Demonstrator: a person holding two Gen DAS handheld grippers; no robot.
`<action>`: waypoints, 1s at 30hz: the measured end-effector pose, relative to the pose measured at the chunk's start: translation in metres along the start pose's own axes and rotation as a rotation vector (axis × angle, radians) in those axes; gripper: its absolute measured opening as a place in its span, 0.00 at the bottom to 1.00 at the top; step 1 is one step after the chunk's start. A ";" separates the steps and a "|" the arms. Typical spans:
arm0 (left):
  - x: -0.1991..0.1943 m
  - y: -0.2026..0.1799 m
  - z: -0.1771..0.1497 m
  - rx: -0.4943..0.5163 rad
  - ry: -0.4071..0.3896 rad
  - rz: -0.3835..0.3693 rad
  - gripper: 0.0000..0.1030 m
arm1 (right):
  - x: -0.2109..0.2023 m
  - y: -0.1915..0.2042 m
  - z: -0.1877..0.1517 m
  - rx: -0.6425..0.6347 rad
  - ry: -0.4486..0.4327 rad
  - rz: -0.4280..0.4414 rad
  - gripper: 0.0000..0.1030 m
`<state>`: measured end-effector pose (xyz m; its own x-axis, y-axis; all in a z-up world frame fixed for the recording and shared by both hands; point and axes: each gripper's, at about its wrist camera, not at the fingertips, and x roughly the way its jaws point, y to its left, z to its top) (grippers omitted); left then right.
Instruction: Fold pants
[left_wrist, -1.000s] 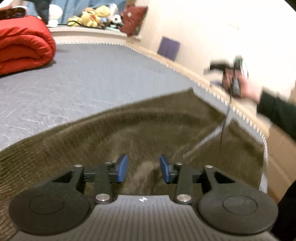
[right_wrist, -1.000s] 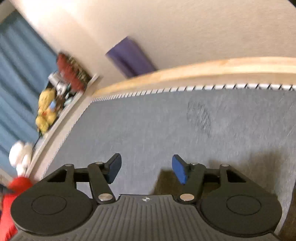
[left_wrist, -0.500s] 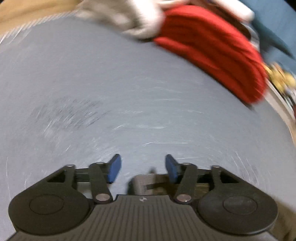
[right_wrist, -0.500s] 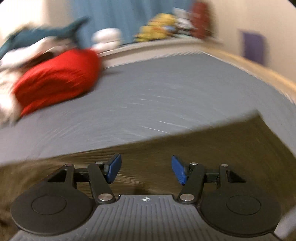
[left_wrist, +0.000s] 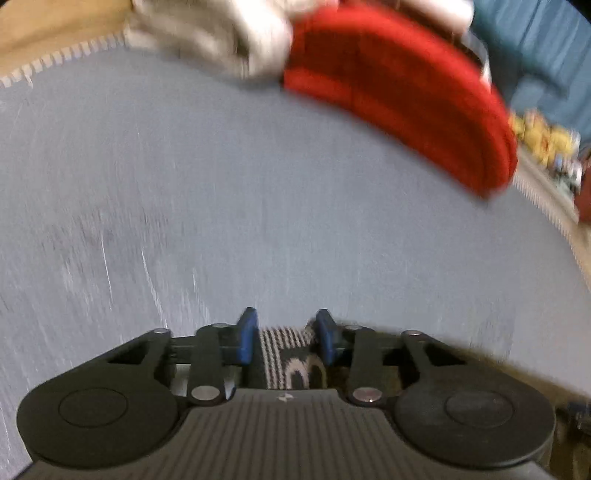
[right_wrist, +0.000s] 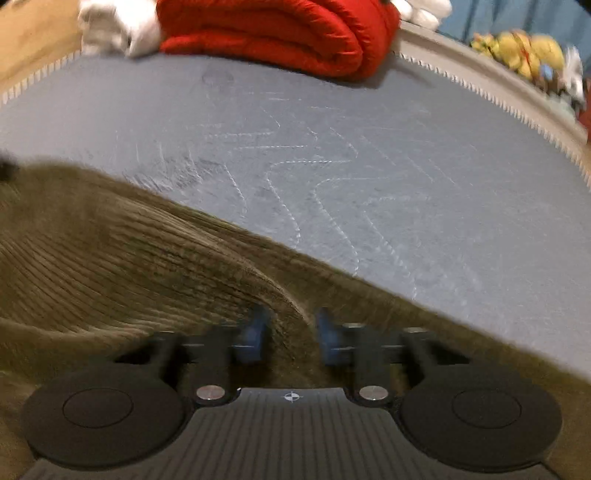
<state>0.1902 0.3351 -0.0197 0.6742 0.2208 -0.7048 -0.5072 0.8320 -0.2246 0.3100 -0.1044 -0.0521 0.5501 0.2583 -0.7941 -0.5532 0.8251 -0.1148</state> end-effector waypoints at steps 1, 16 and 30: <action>-0.006 -0.007 0.002 0.062 -0.062 0.073 0.04 | -0.002 0.001 0.001 0.015 -0.008 -0.010 0.25; 0.025 0.005 0.002 -0.032 0.199 -0.016 0.87 | -0.002 -0.066 -0.010 -0.168 0.047 -0.023 0.64; 0.028 -0.029 -0.017 0.222 0.064 -0.007 0.41 | -0.002 -0.072 0.022 -0.321 -0.053 -0.035 0.05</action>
<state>0.2149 0.3081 -0.0443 0.6378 0.1880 -0.7469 -0.3674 0.9266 -0.0805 0.3627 -0.1532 -0.0285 0.5993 0.2654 -0.7552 -0.6977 0.6357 -0.3303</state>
